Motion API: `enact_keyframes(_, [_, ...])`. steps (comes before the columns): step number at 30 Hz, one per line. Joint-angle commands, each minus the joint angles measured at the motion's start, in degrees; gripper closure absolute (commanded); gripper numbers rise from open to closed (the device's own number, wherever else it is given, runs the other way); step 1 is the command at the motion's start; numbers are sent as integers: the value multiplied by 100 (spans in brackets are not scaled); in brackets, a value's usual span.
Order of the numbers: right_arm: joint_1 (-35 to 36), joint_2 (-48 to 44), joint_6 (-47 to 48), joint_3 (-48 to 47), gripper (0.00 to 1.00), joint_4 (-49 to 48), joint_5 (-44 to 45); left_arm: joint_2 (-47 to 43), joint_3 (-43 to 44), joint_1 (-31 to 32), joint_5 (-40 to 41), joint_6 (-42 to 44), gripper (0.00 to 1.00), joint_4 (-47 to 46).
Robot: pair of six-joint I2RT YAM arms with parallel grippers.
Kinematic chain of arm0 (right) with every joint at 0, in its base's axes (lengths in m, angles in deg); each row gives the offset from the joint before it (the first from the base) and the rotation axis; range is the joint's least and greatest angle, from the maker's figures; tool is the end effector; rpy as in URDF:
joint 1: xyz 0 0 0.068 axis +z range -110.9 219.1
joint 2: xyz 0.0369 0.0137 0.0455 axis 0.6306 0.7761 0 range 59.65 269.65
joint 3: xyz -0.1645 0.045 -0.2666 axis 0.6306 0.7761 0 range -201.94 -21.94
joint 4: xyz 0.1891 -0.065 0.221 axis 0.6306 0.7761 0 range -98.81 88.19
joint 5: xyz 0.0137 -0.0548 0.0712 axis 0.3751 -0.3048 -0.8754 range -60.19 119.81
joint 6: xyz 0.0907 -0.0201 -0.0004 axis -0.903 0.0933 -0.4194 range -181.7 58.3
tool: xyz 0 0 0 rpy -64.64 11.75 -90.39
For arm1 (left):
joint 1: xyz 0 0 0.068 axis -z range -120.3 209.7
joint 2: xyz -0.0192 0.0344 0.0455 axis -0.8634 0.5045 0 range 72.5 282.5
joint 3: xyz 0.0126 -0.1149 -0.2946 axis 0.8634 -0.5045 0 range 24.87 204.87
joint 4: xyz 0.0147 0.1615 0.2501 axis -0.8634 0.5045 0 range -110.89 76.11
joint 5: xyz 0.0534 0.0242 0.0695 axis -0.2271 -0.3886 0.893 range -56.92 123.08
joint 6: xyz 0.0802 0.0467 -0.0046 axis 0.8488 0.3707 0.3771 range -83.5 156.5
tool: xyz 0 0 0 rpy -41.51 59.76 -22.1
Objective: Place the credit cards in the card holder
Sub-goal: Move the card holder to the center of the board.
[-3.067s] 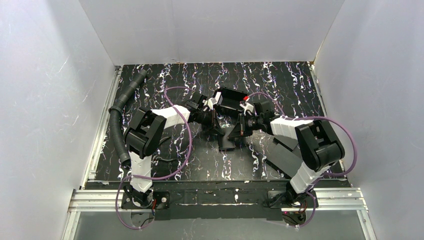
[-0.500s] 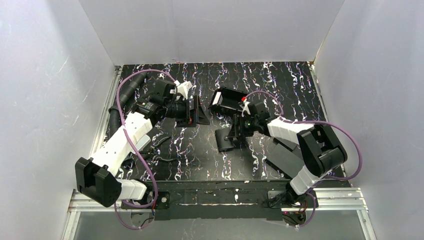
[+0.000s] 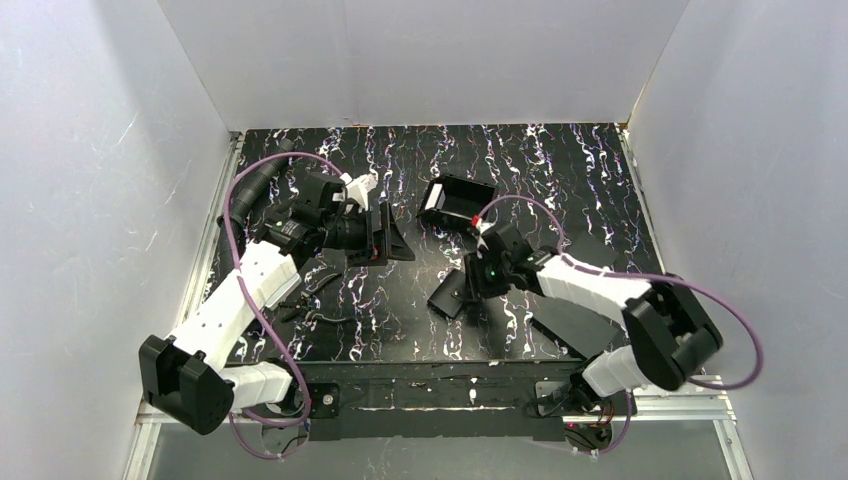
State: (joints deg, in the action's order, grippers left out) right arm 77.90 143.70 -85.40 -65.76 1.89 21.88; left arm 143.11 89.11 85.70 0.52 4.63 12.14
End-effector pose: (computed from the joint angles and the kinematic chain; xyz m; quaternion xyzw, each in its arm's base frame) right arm 0.2593 0.2234 0.1616 -0.1464 0.9290 0.2288 0.2514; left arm 0.2659 -0.1798 0.3414 0.0752 0.8728 -0.4203 0.2364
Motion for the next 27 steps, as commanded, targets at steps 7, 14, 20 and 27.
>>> enact_keyframes(7, [206,-1485,-493,-190,36,2664,760,45,-541,49,-360,-232,19,-688])
enact_keyframes(14, [-242,-1564,-1472,421,20,1026,-471,1897,-334,536,-116,-148,23,-1959])
enact_keyframes(20, [-1278,-919,-2062,1049,44,-375,-1430,3826,733,677,655,-19,52,-1752])
enact_keyframes(27, [-1378,-794,-1785,870,48,47,-1211,4193,84,1461,227,-895,60,-2438])
